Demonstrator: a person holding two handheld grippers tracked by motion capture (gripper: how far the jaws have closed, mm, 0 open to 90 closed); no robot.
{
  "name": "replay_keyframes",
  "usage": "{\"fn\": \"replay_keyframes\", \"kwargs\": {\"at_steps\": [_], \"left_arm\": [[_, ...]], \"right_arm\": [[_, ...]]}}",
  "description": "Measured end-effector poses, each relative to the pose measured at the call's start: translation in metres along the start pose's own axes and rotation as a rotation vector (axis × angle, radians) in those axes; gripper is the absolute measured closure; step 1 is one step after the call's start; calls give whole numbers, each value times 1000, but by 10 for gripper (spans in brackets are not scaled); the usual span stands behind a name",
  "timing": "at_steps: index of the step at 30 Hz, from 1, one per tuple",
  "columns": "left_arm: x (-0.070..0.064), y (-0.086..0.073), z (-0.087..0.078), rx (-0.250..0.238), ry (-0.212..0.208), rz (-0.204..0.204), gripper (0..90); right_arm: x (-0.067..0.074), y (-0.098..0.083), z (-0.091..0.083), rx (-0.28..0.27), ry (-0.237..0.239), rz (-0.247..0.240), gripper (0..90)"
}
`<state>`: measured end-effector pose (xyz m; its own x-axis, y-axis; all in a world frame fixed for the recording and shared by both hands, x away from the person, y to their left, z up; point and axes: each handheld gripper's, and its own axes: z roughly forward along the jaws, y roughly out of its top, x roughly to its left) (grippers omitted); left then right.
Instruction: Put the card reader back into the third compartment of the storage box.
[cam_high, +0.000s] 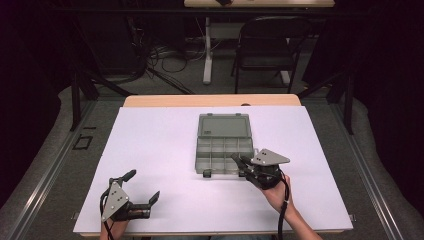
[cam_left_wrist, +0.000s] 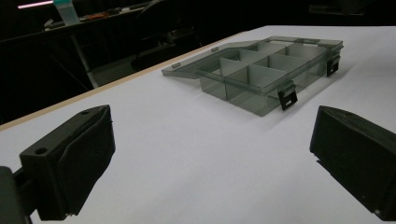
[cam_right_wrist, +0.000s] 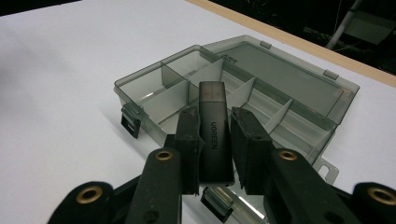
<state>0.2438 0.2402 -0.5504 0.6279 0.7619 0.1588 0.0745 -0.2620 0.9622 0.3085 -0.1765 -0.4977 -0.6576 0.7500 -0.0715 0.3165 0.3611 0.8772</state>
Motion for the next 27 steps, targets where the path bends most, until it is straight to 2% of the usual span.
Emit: {"fn": "replay_keyframes", "kwargs": {"at_steps": [27], "left_arm": [[1,-1,1,1,-1,-3,1]], "right_arm": [[-19,12,25,37,-10,1,736]]}}
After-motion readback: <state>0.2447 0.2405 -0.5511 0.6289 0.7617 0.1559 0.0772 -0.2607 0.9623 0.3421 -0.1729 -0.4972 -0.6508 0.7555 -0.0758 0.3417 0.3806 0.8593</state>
